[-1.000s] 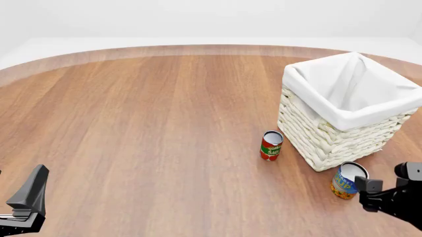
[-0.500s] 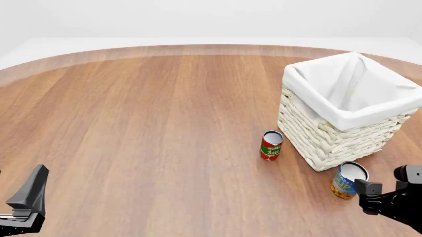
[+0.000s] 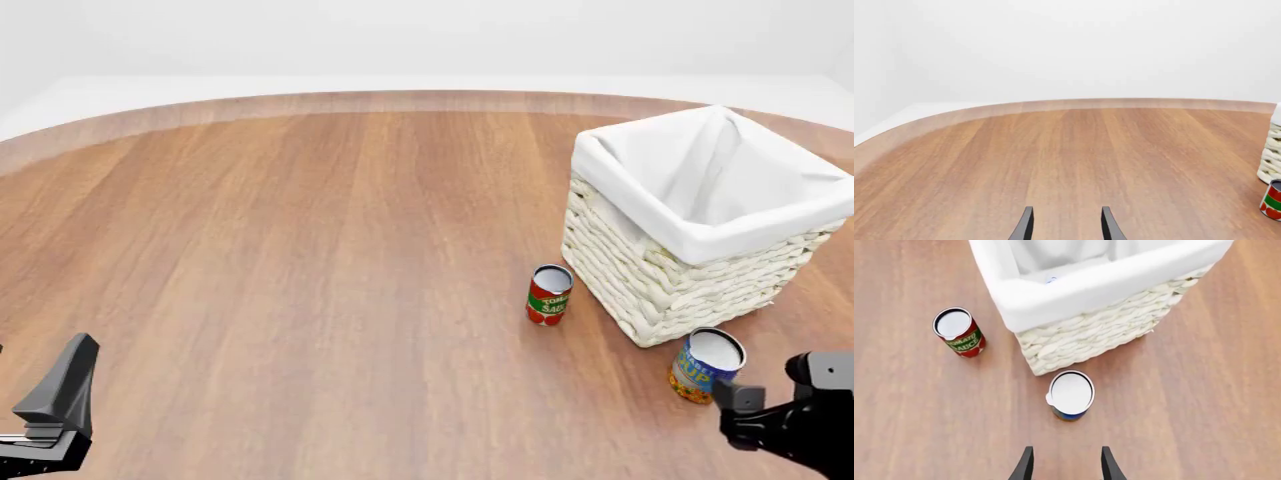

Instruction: Pick up the alphabet soup and the cream cheese box, and put them in the basket.

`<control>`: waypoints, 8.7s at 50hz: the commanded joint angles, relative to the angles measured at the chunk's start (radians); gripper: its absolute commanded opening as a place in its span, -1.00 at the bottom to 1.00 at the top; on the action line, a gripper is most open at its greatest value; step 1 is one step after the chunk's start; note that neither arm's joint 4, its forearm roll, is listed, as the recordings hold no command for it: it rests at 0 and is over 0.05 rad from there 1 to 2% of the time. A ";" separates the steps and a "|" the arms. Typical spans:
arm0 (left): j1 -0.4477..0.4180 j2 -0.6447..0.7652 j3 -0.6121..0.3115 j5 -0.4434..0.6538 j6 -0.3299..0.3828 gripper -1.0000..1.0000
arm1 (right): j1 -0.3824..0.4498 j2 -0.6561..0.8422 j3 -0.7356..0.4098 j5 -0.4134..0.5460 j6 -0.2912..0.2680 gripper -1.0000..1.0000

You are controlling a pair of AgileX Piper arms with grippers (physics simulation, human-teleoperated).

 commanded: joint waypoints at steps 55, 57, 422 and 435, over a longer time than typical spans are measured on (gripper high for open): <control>0.000 0.000 0.000 0.000 0.000 1.00 | -0.054 0.458 0.051 -0.450 -0.099 1.00; 0.000 0.000 0.000 0.000 0.000 1.00 | -0.054 0.469 0.051 -0.460 -0.099 1.00; 0.000 0.000 0.000 0.000 0.000 1.00 | 0.011 0.802 -0.959 0.118 -0.344 -1.00; 0.000 0.000 0.000 0.000 0.000 1.00 | 0.017 0.817 -0.948 0.100 -0.356 -1.00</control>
